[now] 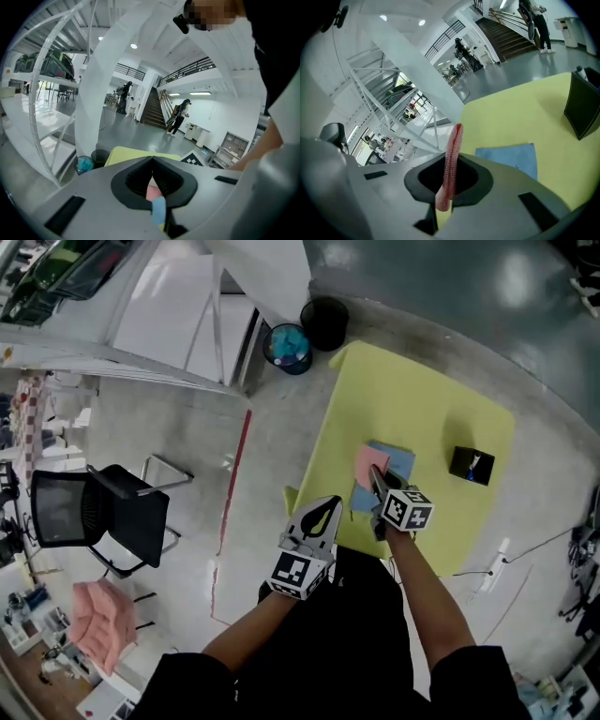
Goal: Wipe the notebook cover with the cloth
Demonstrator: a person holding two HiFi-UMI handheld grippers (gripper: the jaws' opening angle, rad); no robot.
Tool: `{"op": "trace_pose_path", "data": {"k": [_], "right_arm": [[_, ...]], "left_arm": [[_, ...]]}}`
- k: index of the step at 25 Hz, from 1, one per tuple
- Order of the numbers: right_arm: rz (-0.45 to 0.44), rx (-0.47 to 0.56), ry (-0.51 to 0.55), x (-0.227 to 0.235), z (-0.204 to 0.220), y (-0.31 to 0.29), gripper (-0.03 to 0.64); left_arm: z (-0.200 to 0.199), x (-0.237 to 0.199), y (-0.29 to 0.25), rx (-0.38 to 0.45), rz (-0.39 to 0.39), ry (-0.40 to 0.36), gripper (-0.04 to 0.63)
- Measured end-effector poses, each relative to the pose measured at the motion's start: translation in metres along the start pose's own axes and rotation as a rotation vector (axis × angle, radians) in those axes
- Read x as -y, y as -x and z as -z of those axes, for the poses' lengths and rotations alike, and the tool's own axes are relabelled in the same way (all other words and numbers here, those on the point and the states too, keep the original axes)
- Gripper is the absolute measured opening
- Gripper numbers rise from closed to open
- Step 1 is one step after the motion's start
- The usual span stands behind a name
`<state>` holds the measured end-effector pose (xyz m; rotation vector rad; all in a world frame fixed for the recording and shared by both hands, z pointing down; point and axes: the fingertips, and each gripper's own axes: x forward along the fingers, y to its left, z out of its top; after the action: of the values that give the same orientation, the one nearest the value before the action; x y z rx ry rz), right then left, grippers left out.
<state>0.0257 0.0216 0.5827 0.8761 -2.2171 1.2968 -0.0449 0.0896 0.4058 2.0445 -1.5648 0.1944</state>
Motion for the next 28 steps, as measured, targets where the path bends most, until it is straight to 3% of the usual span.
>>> {"op": "trace_pose_path", "data": {"k": [3, 11, 15, 19, 28], "right_arm": [[-0.02, -0.032, -0.023, 0.023, 0.0, -0.018, 0.038], [-0.051, -0.099, -0.077, 0.052, 0.008, -0.056, 0.038], [-0.067, -0.136, -0.137, 0.059, 0.019, -0.065, 0.038], [-0.009, -0.137, -0.199, 0.07, 0.019, -0.072, 0.038], [0.003, -0.138, -0.206, 0.075, 0.022, -0.075, 0.038]], "left_arm": [[0.01, -0.002, -0.022, -0.01, -0.027, 0.066, 0.011], [0.032, -0.013, -0.058, -0.012, -0.11, 0.051, 0.011], [0.039, -0.015, -0.065, -0.014, -0.106, 0.053, 0.011], [0.043, -0.028, -0.061, -0.029, -0.109, 0.049, 0.011], [0.055, -0.028, -0.06, -0.049, -0.097, 0.064, 0.011]]}}
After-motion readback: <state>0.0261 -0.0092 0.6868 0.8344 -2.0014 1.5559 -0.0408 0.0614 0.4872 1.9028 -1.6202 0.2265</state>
